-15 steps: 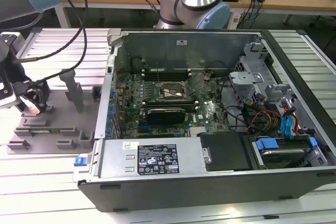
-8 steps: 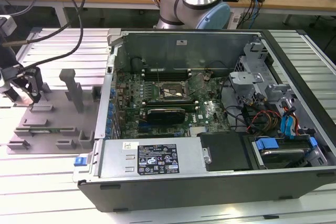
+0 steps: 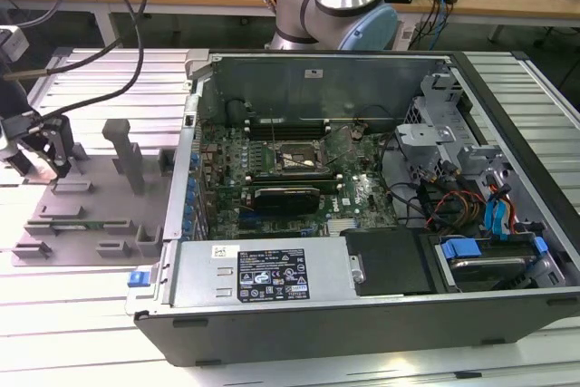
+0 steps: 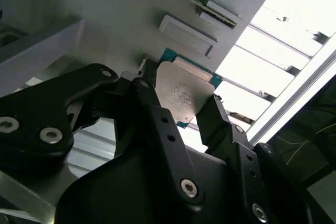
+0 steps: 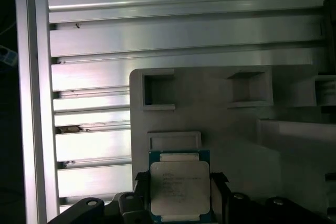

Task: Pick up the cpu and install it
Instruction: 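Pick up the cpu and move it towards the insertion slot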

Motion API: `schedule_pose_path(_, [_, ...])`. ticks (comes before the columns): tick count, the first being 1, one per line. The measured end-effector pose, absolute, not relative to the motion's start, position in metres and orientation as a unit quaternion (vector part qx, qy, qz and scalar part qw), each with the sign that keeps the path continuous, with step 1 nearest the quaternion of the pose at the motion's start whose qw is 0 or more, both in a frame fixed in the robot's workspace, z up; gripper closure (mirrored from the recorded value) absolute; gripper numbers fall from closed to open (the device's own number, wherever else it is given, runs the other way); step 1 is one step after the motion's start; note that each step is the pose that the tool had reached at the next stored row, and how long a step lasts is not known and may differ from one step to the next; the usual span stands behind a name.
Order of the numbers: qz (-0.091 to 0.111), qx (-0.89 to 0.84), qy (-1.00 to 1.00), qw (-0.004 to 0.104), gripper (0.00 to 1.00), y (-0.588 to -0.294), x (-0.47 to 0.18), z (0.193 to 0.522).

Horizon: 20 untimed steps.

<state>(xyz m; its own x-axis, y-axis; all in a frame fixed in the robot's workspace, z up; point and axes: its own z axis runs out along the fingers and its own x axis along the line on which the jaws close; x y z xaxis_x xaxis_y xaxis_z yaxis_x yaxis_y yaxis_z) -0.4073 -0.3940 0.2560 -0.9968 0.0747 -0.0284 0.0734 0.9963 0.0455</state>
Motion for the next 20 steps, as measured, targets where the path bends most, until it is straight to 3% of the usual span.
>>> schedule_pose_path(20, [0.022, 0.037, 0.999, 0.015, 0.45, -0.394, -0.407, 0.342])
